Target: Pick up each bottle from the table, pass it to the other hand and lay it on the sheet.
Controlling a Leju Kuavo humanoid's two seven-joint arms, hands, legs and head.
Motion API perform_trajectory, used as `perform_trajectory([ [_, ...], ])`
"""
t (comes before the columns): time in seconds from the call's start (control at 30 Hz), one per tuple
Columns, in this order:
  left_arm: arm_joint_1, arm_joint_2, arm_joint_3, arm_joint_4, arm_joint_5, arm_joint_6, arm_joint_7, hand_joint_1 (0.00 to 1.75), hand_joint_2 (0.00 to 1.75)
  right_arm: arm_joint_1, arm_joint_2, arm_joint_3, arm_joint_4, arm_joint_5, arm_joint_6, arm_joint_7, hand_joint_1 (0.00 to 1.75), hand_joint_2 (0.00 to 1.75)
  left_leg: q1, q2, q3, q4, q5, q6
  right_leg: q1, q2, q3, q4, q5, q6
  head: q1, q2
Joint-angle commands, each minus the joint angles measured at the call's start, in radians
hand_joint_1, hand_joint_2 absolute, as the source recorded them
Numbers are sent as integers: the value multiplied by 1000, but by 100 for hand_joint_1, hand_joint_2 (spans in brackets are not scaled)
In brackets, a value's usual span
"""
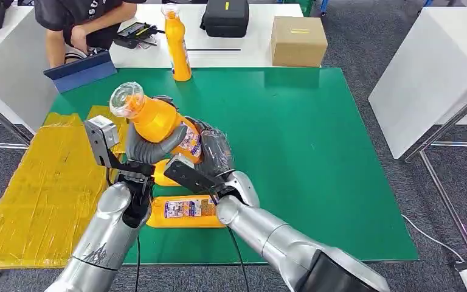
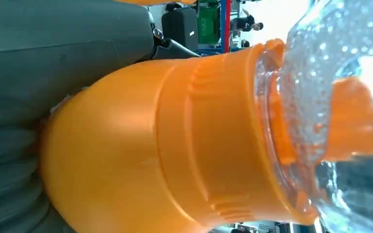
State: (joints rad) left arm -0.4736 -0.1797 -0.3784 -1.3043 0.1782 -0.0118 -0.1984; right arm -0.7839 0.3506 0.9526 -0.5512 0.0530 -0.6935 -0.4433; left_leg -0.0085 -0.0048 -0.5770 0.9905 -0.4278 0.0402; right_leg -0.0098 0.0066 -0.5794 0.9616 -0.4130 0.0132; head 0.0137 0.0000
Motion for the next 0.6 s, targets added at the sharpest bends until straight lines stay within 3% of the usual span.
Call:
perform_trajectory([
  [0.03,-63,-3,-23,56,9,-3,18,175,175,-31,-2,119,-17,26,8,-10,175,175,0,-1,1,1,-1,-2,0,-2,1,0,-1,-1,0,0],
  [0.3,-43,3,12,11,10,2,19,175,175,-24,-2,100,-18,39,-5,-1,175,175,1,0,2,1,-2,-3,1,-1,2,1,-2,-1,0,0],
  [0.33,-42,4,21,6,8,6,24,175,175,-13,-2,60,-25,71,-5,-8,159,175,1,0,1,1,-1,-2,1,-1,1,1,-1,-1,0,0],
  [0.37,-42,4,21,6,8,6,24,175,175,-13,-2,60,-25,71,-5,-8,159,175,1,0,0,0,0,-2,1,-1,1,0,0,-1,0,0],
  [0.4,-42,4,21,6,8,6,24,175,175,-13,-2,60,-25,71,-5,-8,56,175,1,-1,2,1,-1,-3,1,-1,2,1,-1,-1,0,0],
  [0.43,-40,7,28,4,8,7,24,175,175,2,-2,10,-38,119,-5,-20,0,175,1,-1,1,1,-1,-2,1,-1,1,0,-1,-1,0,0],
  [0.6,-39,15,51,-6,6,19,21,175,175,25,-2,-39,-60,128,-5,-39,0,175,1,-1,1,0,-1,-3,1,-1,2,0,-1,-1,-1,0],
])
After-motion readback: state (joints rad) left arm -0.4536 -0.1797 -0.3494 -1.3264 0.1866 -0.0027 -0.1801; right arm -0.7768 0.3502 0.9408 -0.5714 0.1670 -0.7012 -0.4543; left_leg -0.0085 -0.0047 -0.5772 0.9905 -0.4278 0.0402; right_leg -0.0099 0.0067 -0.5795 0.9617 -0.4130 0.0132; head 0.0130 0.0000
